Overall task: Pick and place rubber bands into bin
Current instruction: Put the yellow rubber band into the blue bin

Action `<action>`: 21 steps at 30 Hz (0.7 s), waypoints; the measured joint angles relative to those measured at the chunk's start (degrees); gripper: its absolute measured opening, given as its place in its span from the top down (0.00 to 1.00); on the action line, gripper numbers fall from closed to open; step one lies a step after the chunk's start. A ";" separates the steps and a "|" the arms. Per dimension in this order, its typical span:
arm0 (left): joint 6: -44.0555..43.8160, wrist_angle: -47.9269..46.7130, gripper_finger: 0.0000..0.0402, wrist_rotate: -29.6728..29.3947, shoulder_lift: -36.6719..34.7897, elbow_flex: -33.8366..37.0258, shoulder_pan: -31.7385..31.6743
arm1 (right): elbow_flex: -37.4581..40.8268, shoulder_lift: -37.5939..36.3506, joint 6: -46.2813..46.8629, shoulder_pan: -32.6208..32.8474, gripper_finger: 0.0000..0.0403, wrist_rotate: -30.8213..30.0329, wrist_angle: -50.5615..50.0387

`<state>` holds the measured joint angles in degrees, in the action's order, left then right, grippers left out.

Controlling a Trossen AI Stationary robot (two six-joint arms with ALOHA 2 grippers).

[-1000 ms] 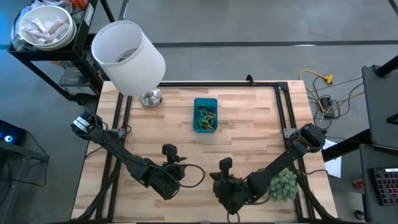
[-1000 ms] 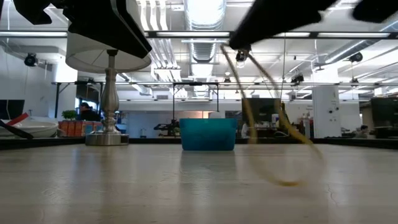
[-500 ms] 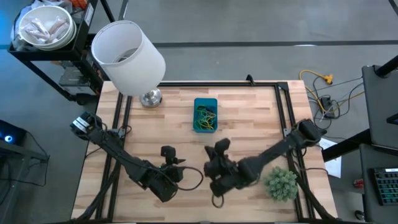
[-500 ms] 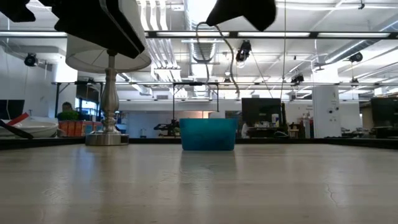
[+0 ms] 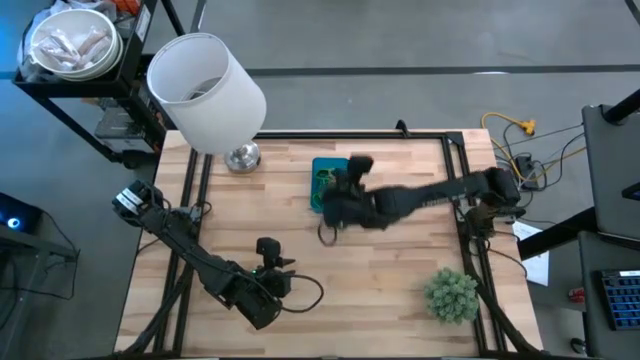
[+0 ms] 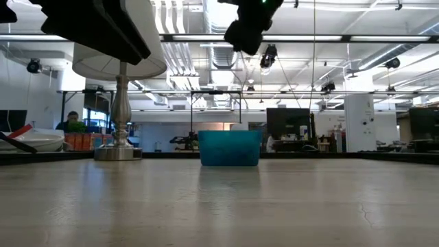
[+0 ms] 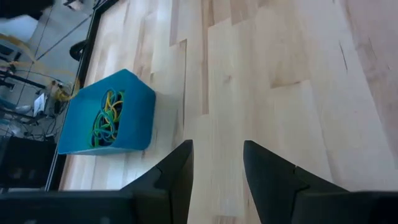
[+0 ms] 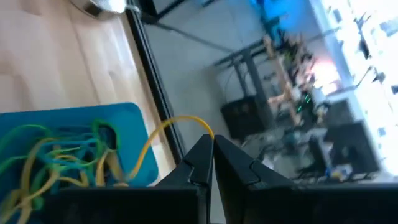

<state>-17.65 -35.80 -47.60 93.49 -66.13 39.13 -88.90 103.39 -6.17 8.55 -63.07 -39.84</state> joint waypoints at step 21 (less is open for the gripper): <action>0.02 -0.08 0.69 -0.08 0.00 -0.11 0.02 | 0.37 2.00 3.85 -16.57 0.98 21.78 14.29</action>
<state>-17.63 -35.88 -47.68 93.49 -66.24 39.16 -88.53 105.39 -2.32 -8.02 -41.29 -25.55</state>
